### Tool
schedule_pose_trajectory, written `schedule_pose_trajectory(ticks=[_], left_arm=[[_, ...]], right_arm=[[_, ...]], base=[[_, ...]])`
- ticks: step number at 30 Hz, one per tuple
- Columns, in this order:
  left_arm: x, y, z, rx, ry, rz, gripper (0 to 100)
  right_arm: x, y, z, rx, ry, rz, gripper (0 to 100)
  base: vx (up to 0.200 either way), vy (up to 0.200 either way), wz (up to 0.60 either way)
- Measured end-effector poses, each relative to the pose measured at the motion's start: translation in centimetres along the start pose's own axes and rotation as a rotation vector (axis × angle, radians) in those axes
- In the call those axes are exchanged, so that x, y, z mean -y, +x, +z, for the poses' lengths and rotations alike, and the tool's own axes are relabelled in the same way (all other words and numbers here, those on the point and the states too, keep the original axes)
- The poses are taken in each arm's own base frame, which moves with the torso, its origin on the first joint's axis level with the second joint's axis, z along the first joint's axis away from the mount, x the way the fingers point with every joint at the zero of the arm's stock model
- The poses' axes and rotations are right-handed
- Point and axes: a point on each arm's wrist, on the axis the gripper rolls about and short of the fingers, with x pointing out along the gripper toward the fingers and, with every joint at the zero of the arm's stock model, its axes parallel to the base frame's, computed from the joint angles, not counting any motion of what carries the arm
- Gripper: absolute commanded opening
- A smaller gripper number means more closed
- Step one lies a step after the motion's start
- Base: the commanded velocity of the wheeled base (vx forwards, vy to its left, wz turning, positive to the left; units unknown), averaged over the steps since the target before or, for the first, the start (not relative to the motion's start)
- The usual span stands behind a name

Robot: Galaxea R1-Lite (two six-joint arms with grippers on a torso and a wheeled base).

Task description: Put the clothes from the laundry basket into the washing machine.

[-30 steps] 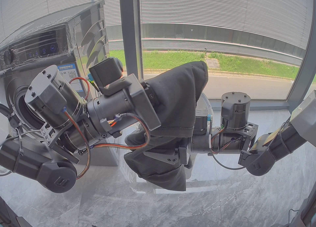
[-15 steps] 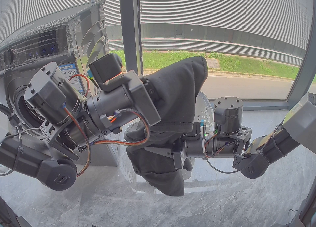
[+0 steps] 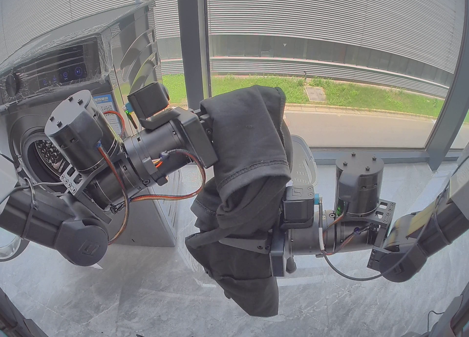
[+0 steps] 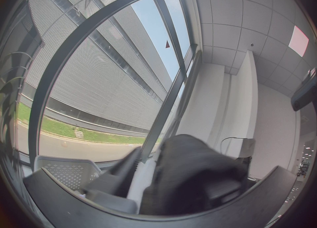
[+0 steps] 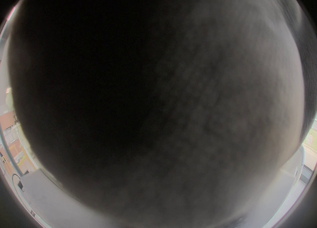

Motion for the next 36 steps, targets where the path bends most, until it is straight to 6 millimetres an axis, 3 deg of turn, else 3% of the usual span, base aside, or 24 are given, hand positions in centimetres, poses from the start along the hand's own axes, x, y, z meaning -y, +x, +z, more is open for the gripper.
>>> schedule_pose_trajectory(ticks=[5,11,16,22,26,31,36], left_arm=[[-3.4,-0.9,-0.1,0.0,0.061,0.116,100],[-8.2,-3.6,-1.2,-0.058,0.188,0.272,100],[-9.7,-5.7,-3.1,-0.118,0.181,0.337,100],[-8.7,-9.0,-6.5,-0.235,0.116,0.272,100],[-6.5,-11.5,-8.7,-0.359,0.067,0.081,100],[-3.9,-13.7,-9.6,-0.429,0.058,-0.085,100],[-2.2,-13.3,-9.5,-0.425,0.094,-0.16,100]], right_arm=[[-1.6,-1.5,-0.4,-0.021,0.013,0.019,0],[-3.9,-4.4,-2.2,-0.083,0.087,0.029,0],[-4.8,-6.1,-1.9,-0.07,0.118,0.022,0],[-4.7,-6.8,-0.5,-0.02,0.106,0.004,0],[-4.2,-7.3,0.3,0.012,0.096,-0.024,0],[-3.1,-8.0,1.2,0.047,0.089,-0.072,0],[-2.1,-8.6,1.9,0.076,0.088,-0.125,0]], base=[[0.0,0.0,0.0],[0.0,0.0,0.0],[0.0,0.0,0.0],[0.0,0.0,0.0],[0.0,0.0,0.0],[0.0,0.0,0.0],[0.0,0.0,0.0]])
